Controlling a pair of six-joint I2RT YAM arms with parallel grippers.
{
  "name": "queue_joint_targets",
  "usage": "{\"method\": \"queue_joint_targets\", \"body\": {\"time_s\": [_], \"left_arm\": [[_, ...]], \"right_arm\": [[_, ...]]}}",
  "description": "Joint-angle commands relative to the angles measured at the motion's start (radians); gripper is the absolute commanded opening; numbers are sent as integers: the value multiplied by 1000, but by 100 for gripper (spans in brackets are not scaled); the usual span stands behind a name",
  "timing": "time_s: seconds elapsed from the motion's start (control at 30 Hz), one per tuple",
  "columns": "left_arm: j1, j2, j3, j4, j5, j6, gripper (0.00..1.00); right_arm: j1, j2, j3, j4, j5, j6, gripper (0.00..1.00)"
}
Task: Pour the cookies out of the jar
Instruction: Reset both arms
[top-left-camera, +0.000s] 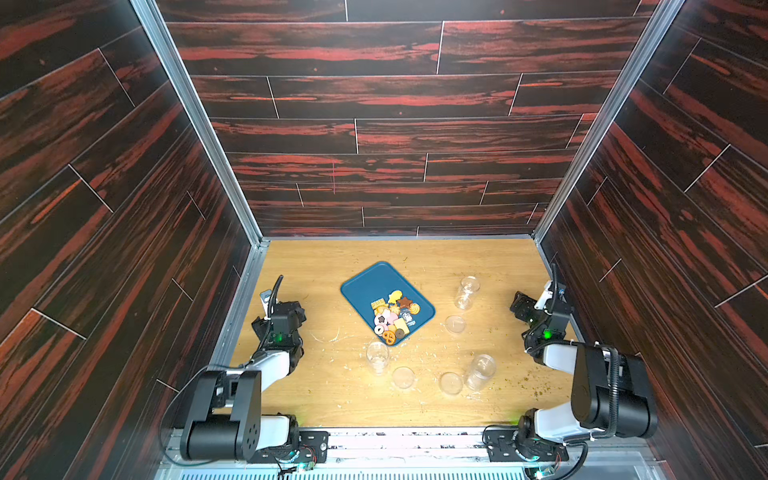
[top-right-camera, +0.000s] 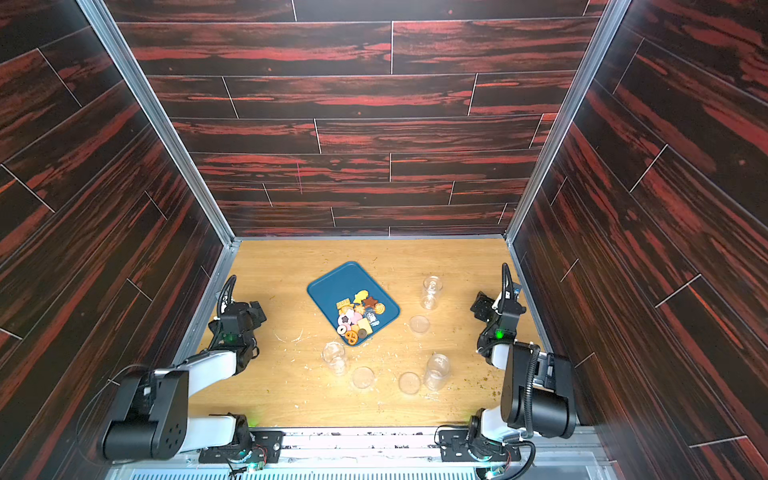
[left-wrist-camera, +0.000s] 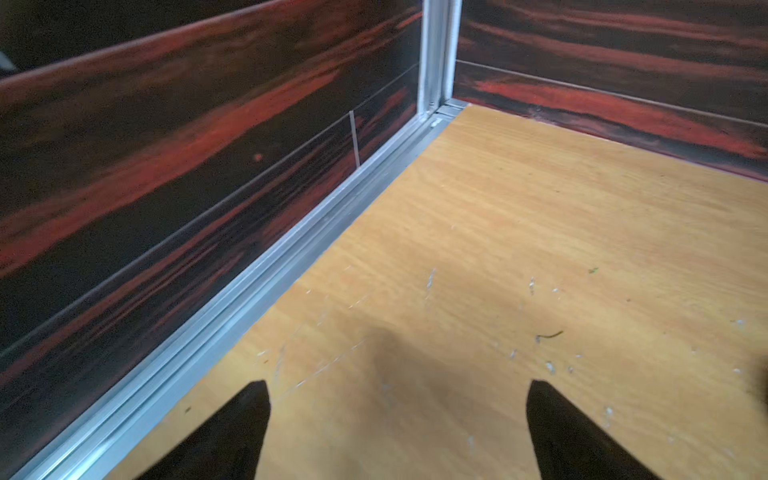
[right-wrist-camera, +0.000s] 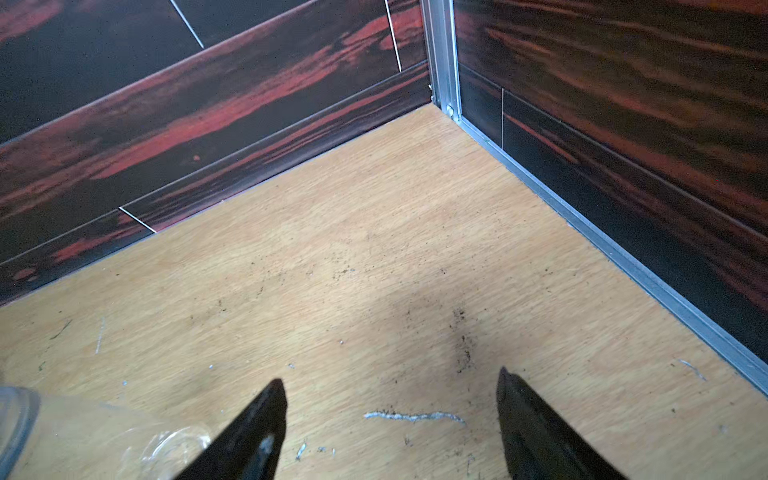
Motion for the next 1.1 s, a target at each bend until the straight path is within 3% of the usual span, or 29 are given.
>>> {"method": "queue_joint_targets", "body": {"time_s": [0.0,0.33,0.57,0.87,1.07], "left_arm": [[5,30,26,84,53,34,100],[-4,146,20,205,219,128,100],[-4,147,23,194,227,128,100],[-3,148,21,200,225,127,100],[-3,148,20,202,225,127,100]], "right_arm": [[-5,29,32,0,-12,-14,83],[-6,56,74,-55,-25,-20,83],[-5,52,68,-45,-31,-23,83],[-4,-25,-84,179,-41,-40,83],[12,-24,-139,295,-128,-93,83]]}}
